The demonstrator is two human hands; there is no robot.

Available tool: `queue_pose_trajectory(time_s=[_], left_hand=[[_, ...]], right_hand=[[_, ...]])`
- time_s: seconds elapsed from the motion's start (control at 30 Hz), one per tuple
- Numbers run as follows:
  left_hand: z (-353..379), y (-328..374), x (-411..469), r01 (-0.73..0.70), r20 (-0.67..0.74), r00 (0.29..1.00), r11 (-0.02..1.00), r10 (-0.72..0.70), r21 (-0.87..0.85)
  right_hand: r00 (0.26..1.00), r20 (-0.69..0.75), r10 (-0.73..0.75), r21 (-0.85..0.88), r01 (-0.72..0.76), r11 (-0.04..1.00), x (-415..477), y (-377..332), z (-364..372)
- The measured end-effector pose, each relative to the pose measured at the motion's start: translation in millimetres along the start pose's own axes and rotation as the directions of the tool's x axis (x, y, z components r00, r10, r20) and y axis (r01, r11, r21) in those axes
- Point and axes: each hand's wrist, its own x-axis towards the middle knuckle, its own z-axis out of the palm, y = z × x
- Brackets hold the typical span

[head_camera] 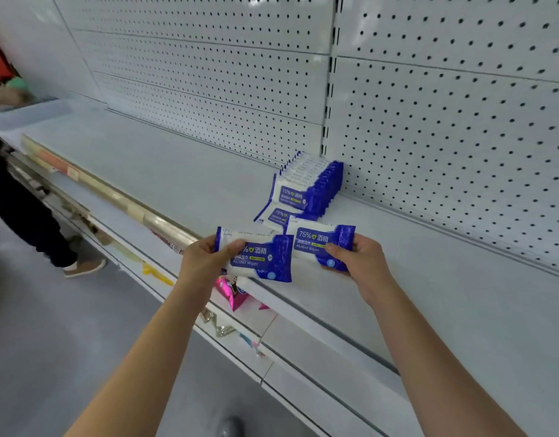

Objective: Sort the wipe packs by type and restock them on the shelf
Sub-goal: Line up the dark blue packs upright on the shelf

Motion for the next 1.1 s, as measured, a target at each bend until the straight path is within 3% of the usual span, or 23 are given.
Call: queue_pose_trajectory(time_s=[0.3, 0.53, 0.73, 0.93, 1.1], left_hand=[[-22.5, 12.6, 119.7, -0.034, 0.192, 0.981, 0.999, 0.031, 0.011], [-34.7, 17.9, 203.3, -0.029, 0.354, 0.935, 0.998, 0.005, 0.062], [-25.3, 13.8, 233.0, -0.063, 0.456, 0.890, 0.988, -0.008, 0.141], [-19.1, 8.9, 245.5, -0.021, 0.475, 0.878, 0.990, -0.049, 0.141], [-12.7, 10.5, 249.7, -0.017, 0.491, 0.870, 0.990, -0.053, 0.138]], right_hand=[[0.982, -0.187, 0.041, -0.054, -0.052, 0.997, 64.4, -1.2, 72.1], [0.926, -0.367, -0.089, -0.401, -0.071, 0.913, 81.4, -14.5, 115.2], [0.882, -0.467, -0.065, -0.497, -0.201, 0.844, 79.3, -11.0, 131.2], [0.882, -0.464, 0.083, -0.365, -0.276, 0.889, 85.5, -18.6, 125.7], [0.905, -0.422, 0.043, -0.344, -0.204, 0.917, 79.5, -17.3, 119.1]])
